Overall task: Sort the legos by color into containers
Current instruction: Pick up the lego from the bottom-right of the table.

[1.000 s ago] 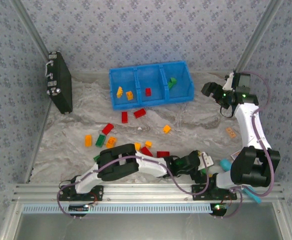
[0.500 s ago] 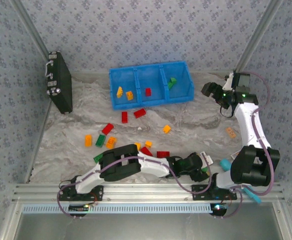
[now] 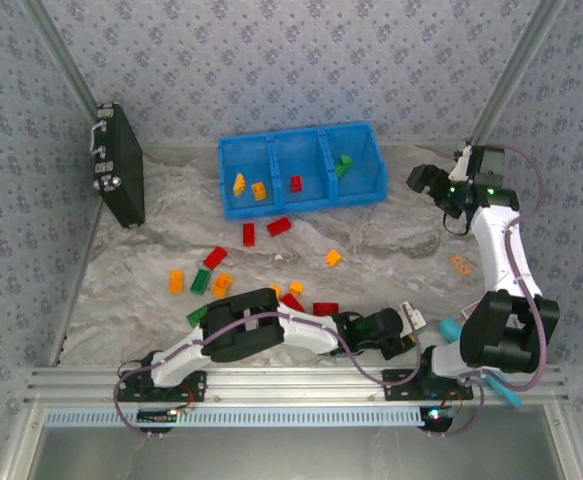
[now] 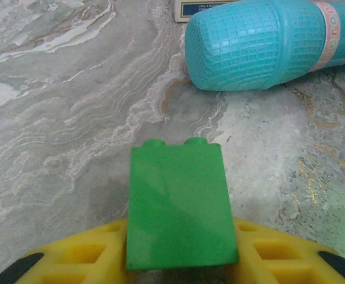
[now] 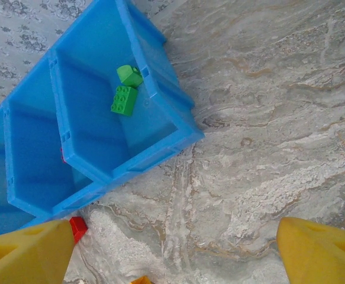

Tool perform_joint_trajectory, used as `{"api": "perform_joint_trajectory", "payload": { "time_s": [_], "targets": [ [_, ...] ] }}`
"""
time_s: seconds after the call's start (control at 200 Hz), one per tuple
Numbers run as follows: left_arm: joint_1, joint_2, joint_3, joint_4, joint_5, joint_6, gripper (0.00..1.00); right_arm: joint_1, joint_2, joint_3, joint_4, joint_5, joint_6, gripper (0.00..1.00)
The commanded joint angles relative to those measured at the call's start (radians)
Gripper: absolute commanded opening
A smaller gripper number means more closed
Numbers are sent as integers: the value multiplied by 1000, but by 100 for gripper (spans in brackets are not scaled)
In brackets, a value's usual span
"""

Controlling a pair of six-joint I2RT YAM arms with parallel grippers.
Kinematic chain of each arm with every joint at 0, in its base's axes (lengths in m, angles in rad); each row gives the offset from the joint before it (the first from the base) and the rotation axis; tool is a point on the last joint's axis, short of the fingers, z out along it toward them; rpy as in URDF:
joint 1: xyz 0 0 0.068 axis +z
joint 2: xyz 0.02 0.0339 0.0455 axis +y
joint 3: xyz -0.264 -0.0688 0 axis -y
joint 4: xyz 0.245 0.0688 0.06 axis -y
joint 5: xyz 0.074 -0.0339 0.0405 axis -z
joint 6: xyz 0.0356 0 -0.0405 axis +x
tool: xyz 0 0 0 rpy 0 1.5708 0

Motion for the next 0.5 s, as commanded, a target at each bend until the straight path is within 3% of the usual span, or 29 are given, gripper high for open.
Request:
{"api": "perform_joint_trajectory", "payload": {
  "time_s": [0.0,0.225,0.495],
  "targets": [
    [11,21,-16,24,36,-9,38,-15,-19,26,-10,5,8,91],
    [52,-43,-63,-4,-52,-9,34,-20,-13,25,-8,-1,11,91],
    [146,-261,-163,-59,-166,175,34,-13,-8,8,17,-23,33,91]
  ]
}}
